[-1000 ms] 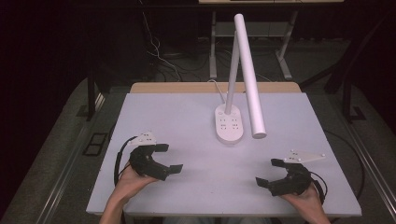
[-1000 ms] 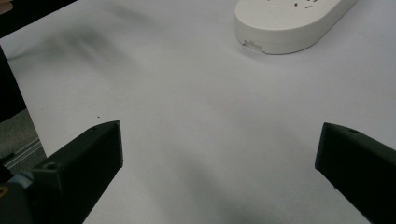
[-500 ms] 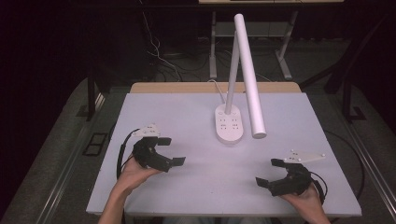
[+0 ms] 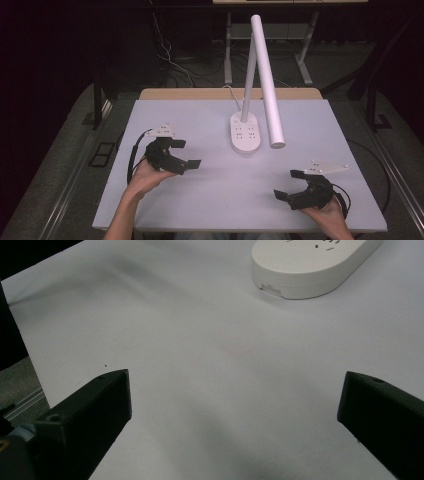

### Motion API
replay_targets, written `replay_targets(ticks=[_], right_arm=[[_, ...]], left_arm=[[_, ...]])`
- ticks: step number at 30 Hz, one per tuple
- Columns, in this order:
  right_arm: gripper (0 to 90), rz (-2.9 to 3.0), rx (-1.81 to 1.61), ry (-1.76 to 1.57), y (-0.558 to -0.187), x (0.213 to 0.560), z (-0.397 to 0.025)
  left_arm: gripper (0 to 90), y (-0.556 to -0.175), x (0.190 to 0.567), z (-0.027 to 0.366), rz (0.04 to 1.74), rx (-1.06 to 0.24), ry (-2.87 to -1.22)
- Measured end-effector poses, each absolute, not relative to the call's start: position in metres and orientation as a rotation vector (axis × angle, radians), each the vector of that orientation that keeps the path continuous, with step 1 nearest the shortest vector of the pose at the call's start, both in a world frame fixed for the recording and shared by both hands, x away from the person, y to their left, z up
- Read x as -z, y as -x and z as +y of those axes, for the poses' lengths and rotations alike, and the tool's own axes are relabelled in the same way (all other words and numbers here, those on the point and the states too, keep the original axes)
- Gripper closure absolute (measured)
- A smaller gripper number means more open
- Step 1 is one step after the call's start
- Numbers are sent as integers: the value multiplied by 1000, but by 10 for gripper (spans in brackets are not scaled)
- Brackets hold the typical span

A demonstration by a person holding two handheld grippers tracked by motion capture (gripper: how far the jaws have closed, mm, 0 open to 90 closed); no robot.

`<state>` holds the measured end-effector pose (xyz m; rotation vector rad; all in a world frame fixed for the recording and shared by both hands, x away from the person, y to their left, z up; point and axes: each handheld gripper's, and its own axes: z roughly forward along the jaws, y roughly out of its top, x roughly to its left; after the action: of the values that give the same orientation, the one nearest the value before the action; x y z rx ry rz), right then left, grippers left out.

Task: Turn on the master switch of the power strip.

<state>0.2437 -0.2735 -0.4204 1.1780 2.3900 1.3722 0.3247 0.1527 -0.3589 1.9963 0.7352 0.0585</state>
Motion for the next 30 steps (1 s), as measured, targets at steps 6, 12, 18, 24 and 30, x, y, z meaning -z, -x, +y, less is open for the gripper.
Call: replay_targets(ticks=[6, 12, 18, 24, 30], right_arm=[[3, 2388, -1378, -1178, -243, 420, -274], [3, 2388, -1380, -1171, -243, 420, -274], [3, 2394, -1382, -1175, -243, 420, -274], [3, 2393, -1393, -1161, -243, 419, -274], [3, 2394, -1393, -1164, -243, 419, -274]], left_arm=[[0, -334, 356, 146, 729, -54, -2014], [0, -344, 355, 143, 733, -56, -2018], [0, -352, 351, 140, 734, -58, -2017], [0, -361, 351, 134, 723, -78, -2039], [0, -373, 351, 127, 715, -76, -2078]])
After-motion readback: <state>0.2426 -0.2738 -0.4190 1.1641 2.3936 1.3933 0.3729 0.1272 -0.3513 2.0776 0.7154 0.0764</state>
